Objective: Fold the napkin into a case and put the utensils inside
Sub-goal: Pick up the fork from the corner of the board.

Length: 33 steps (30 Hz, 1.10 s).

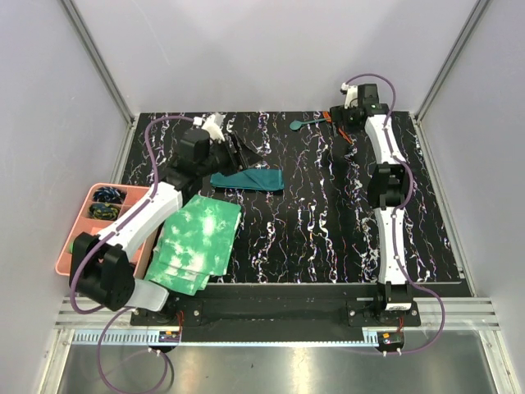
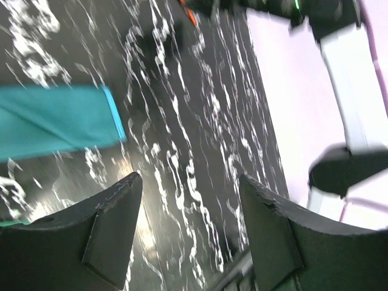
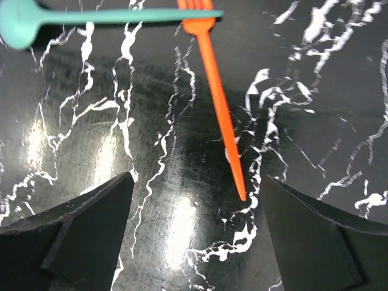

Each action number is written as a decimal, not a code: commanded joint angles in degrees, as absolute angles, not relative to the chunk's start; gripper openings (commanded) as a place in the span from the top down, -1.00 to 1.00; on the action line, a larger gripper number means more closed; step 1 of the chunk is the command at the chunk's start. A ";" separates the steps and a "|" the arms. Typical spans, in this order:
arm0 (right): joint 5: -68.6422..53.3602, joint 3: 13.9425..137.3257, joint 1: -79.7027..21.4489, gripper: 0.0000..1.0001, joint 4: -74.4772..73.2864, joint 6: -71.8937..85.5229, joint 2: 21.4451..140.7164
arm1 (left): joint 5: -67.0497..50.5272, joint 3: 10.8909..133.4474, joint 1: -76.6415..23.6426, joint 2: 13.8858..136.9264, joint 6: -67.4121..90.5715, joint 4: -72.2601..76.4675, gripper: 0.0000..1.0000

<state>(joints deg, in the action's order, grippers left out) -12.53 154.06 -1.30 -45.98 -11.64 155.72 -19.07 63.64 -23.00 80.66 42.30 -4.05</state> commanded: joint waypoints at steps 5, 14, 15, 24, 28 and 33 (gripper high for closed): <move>-9.67 156.09 -1.58 -0.84 -44.74 -18.98 159.86 | -25.66 61.96 -24.08 77.61 42.80 -4.39 -0.34; -9.58 158.20 -1.58 -0.75 -44.47 -20.39 163.74 | -26.54 63.98 -24.96 78.40 42.98 -5.36 -0.32; -10.10 158.12 -1.67 -0.73 -44.56 -20.48 163.65 | -26.63 64.07 -24.96 78.49 42.98 -5.54 -0.32; -12.66 157.85 -1.67 -0.29 -46.14 -20.65 163.39 | -26.98 65.39 -25.05 78.22 42.80 -6.15 -0.31; -13.27 157.50 -1.67 -0.17 -47.28 -20.74 163.21 | -27.25 65.30 -25.05 77.70 42.63 -6.41 -0.31; -15.20 155.83 -1.67 0.01 -48.08 -21.18 162.42 | -26.81 65.21 -24.96 77.26 42.36 -7.03 -0.31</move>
<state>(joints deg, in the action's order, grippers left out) -13.32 156.40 -1.80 -44.40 -20.18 161.42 -25.28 62.74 -24.84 79.66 42.54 -7.81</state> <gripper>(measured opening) 0.529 0.657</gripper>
